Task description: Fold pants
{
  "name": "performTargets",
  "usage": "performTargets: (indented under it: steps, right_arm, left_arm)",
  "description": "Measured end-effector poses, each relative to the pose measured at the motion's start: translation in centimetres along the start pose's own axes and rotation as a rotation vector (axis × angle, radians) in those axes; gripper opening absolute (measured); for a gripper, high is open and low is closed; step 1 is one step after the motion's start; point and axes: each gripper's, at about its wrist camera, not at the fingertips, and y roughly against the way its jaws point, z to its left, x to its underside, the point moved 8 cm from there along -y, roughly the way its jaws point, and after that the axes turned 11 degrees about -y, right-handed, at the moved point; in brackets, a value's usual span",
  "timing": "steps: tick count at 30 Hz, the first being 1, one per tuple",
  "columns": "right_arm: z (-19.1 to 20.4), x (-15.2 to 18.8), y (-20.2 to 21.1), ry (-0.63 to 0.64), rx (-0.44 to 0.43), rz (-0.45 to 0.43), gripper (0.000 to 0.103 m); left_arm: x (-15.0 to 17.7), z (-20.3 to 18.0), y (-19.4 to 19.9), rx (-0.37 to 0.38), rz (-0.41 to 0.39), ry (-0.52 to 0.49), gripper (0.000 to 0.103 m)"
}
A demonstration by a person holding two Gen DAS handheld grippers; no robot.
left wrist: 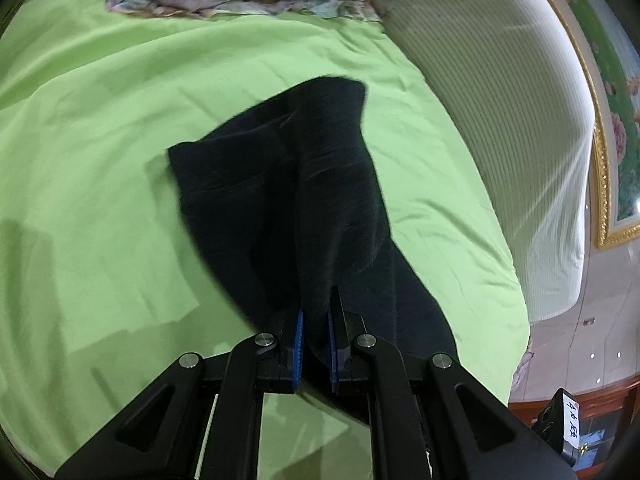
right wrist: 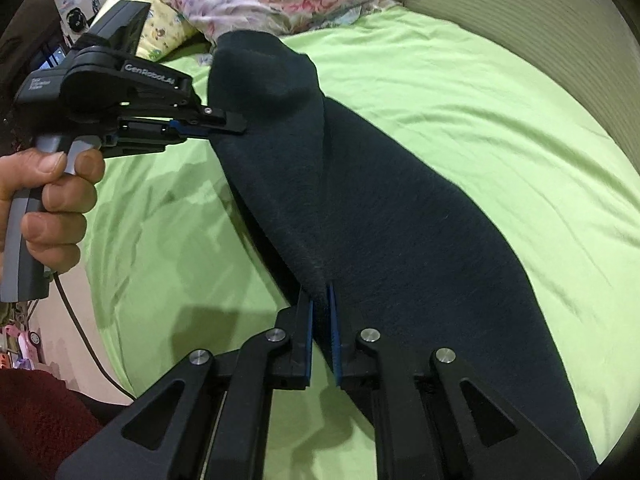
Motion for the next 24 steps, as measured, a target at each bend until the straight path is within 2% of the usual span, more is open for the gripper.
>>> performTargets:
  steps: [3,7,9,12,13,20,24]
  right_arm:
    - [-0.3,0.1,-0.2,-0.004,-0.002,0.004,0.012]
    - [-0.2,0.2,-0.2,-0.025,-0.026,0.018,0.018]
    - [0.0,0.3,0.0,-0.036,-0.053,0.017,0.028]
    - [0.5,0.1,0.6,-0.044,-0.084,0.002,0.038]
    - [0.5,-0.1,0.9,-0.052,-0.094,-0.004,0.038]
    - [-1.0,-2.2,1.9,-0.133,-0.121,-0.041,0.038]
    - [-4.0,-4.3,2.2,-0.212,-0.112,-0.075,0.038]
  left_arm:
    - [0.0,1.1,0.1,0.005,0.007,0.014,0.009]
    - [-0.3,2.1,0.9,-0.018,0.002,0.013,0.020]
    - [-0.6,2.4,1.5,-0.028,-0.008,0.019,0.025]
    - [-1.1,2.7,2.0,-0.035,-0.013,0.018,0.038]
    - [-1.2,2.7,2.2,-0.044,-0.016,0.015,0.042]
    - [-1.2,3.5,2.4,-0.104,0.007,0.004,0.049]
    - [-1.3,4.5,2.5,-0.124,0.009,0.030,0.055]
